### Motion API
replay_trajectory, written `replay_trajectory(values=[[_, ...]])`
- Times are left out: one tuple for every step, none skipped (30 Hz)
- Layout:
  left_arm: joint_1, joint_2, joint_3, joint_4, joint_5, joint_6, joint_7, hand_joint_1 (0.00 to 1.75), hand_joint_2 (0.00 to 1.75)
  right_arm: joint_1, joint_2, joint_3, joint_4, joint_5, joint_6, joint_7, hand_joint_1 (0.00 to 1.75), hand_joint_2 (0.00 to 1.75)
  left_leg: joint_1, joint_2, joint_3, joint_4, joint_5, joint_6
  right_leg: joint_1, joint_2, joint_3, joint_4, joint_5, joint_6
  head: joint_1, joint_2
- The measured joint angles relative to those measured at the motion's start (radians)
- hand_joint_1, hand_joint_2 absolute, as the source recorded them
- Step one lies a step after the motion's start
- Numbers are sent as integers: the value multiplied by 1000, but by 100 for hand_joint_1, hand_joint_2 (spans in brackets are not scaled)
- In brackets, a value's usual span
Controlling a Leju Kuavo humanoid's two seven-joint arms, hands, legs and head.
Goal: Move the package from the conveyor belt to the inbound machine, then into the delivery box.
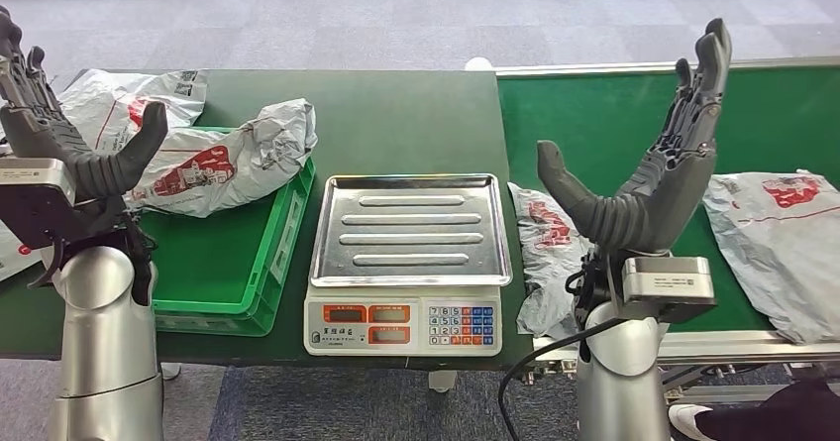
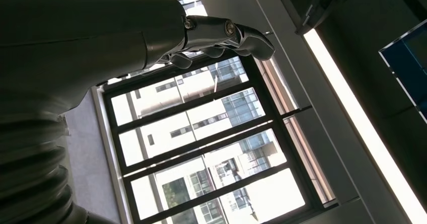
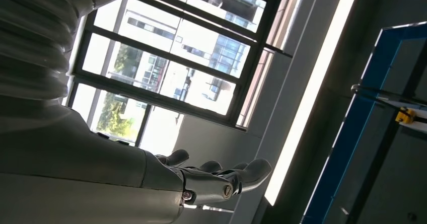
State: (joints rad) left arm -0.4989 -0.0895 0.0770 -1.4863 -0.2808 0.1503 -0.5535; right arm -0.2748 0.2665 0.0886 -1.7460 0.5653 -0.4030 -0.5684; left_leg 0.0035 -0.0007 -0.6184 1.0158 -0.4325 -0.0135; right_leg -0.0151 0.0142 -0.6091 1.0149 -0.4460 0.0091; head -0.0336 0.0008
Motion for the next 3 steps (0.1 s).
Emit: replay_trajectory(values=[[0, 0, 0, -1, 0, 0, 0, 0, 175, 0, 0, -1, 0, 0, 0, 0, 0, 175, 0, 0, 0, 0, 0, 0, 0, 0, 0, 0, 0, 0, 0, 0], [0, 0, 0, -1, 0, 0, 1, 0, 175, 0, 1, -1, 0, 0, 0, 0, 0, 175, 0, 0, 0, 0, 0, 0, 0, 0, 0, 0, 0, 0, 0, 0], [0, 0, 0, -1, 0, 0, 1, 0, 175, 0, 1, -1, 0, 0, 0, 0, 0, 175, 0, 0, 0, 0, 0, 0, 0, 0, 0, 0, 0, 0, 0, 0]])
